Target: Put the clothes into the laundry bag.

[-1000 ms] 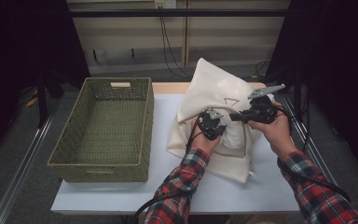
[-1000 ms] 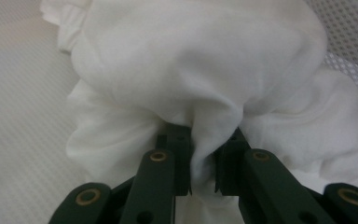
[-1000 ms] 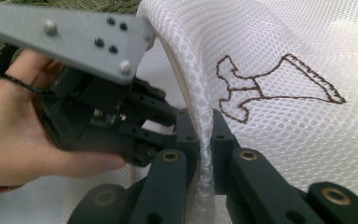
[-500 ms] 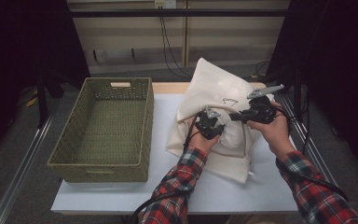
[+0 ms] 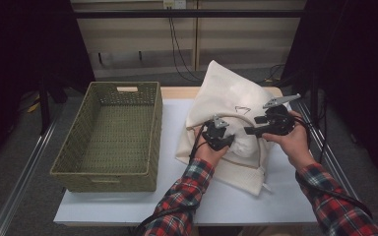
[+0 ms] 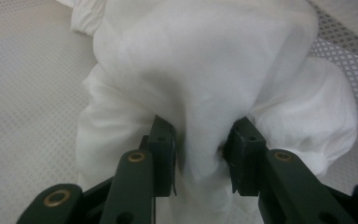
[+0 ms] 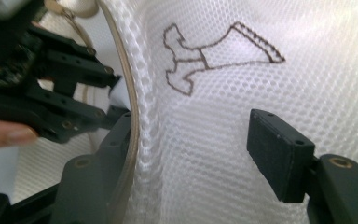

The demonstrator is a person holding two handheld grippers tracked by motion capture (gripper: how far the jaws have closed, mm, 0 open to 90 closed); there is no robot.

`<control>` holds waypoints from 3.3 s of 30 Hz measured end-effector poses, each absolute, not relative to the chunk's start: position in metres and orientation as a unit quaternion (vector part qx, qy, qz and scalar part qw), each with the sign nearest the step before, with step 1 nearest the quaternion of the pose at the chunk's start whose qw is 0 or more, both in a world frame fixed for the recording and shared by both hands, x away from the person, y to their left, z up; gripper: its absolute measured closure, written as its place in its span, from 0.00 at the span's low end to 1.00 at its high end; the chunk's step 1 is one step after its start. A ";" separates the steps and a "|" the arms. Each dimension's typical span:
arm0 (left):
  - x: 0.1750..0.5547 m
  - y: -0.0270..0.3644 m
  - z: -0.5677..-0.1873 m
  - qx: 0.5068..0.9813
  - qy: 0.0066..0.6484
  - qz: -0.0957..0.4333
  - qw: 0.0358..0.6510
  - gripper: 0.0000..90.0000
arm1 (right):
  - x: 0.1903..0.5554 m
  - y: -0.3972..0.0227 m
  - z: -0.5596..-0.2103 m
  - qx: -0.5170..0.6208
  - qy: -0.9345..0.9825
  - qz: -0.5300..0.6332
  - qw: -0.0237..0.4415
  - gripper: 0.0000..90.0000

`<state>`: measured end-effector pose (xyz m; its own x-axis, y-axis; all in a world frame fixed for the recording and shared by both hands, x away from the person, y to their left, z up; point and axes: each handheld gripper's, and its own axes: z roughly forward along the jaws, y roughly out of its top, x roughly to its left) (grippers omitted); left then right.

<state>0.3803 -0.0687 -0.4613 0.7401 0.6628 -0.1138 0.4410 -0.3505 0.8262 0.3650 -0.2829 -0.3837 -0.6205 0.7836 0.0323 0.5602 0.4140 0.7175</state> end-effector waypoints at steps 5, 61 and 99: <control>0.380 -0.067 -0.462 0.813 0.340 0.118 0.458 0.74 | 0.369 -0.289 -0.387 0.423 0.820 0.341 0.182 0.43; 0.361 -0.104 -0.483 0.838 0.313 0.130 0.428 0.79 | 0.384 -0.300 -0.393 0.454 0.804 0.350 0.160 0.97; 0.394 -0.067 -0.460 0.791 0.363 0.160 0.466 0.60 | 0.378 -0.288 -0.389 0.427 0.812 0.371 0.140 0.91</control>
